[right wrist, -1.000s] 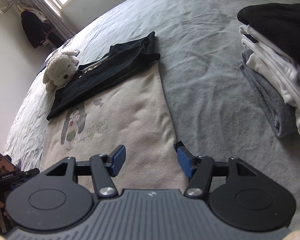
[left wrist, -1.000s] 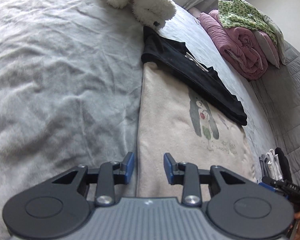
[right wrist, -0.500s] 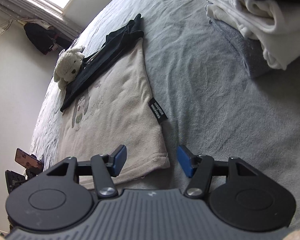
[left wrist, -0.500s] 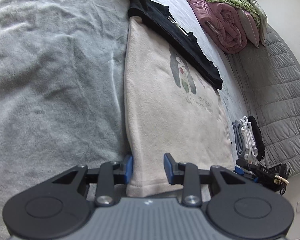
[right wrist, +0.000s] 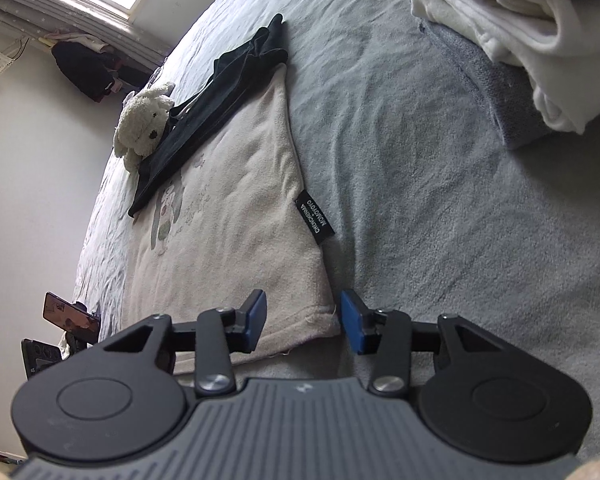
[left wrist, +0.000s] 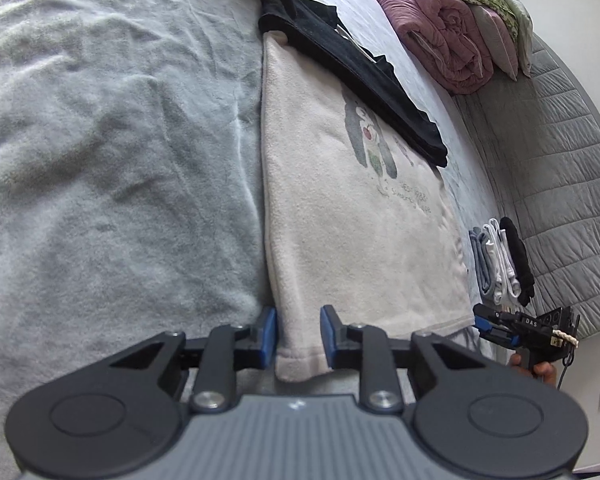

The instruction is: Fold clothes

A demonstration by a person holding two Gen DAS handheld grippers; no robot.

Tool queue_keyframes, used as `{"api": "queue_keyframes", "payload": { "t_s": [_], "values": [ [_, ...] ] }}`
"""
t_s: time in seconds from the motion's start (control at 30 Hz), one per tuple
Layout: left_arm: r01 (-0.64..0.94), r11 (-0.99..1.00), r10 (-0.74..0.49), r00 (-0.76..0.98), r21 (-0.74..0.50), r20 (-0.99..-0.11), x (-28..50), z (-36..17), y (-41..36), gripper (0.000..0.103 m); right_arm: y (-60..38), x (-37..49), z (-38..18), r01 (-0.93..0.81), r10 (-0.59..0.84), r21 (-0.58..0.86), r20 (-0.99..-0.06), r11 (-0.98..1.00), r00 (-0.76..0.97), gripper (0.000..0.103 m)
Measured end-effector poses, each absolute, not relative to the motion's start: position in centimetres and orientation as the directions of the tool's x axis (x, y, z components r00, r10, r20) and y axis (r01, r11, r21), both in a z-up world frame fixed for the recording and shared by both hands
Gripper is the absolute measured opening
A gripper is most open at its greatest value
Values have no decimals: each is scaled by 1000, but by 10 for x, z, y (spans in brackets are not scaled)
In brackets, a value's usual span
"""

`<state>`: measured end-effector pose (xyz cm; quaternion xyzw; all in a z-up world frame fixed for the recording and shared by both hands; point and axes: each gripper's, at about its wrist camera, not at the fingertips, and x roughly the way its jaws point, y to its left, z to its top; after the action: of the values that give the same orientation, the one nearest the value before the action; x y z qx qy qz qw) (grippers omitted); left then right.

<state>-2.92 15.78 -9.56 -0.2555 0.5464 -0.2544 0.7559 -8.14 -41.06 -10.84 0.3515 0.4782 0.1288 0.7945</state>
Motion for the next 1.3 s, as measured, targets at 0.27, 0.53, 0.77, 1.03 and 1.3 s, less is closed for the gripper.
{"api": "queue_keyframes", "payload": {
  "t_s": [0.27, 0.53, 0.77, 1.03, 1.3],
  "values": [
    [119, 677, -733, 188, -726, -653, -26, -108, 157, 29, -427, -79, -117, 125, 626, 743, -631, 657, 459, 41],
    [102, 634, -770, 172, -766, -614, -28, -116, 150, 28, -415, -75, -120, 99, 651, 766, -600, 635, 464, 45],
    [85, 617, -780, 199, -782, -593, -29, -112, 153, 11, -404, -74, -109, 46, 639, 762, -572, 646, 514, 17],
    [67, 530, -809, 338, -845, -481, -22, -92, 164, 10, -403, -64, -82, 16, 584, 758, -516, 652, 627, 16],
    [28, 532, -745, 490, -846, -452, 5, -76, 165, 10, -389, -34, -66, 39, 494, 731, -498, 681, 713, 15]
  ]
}}
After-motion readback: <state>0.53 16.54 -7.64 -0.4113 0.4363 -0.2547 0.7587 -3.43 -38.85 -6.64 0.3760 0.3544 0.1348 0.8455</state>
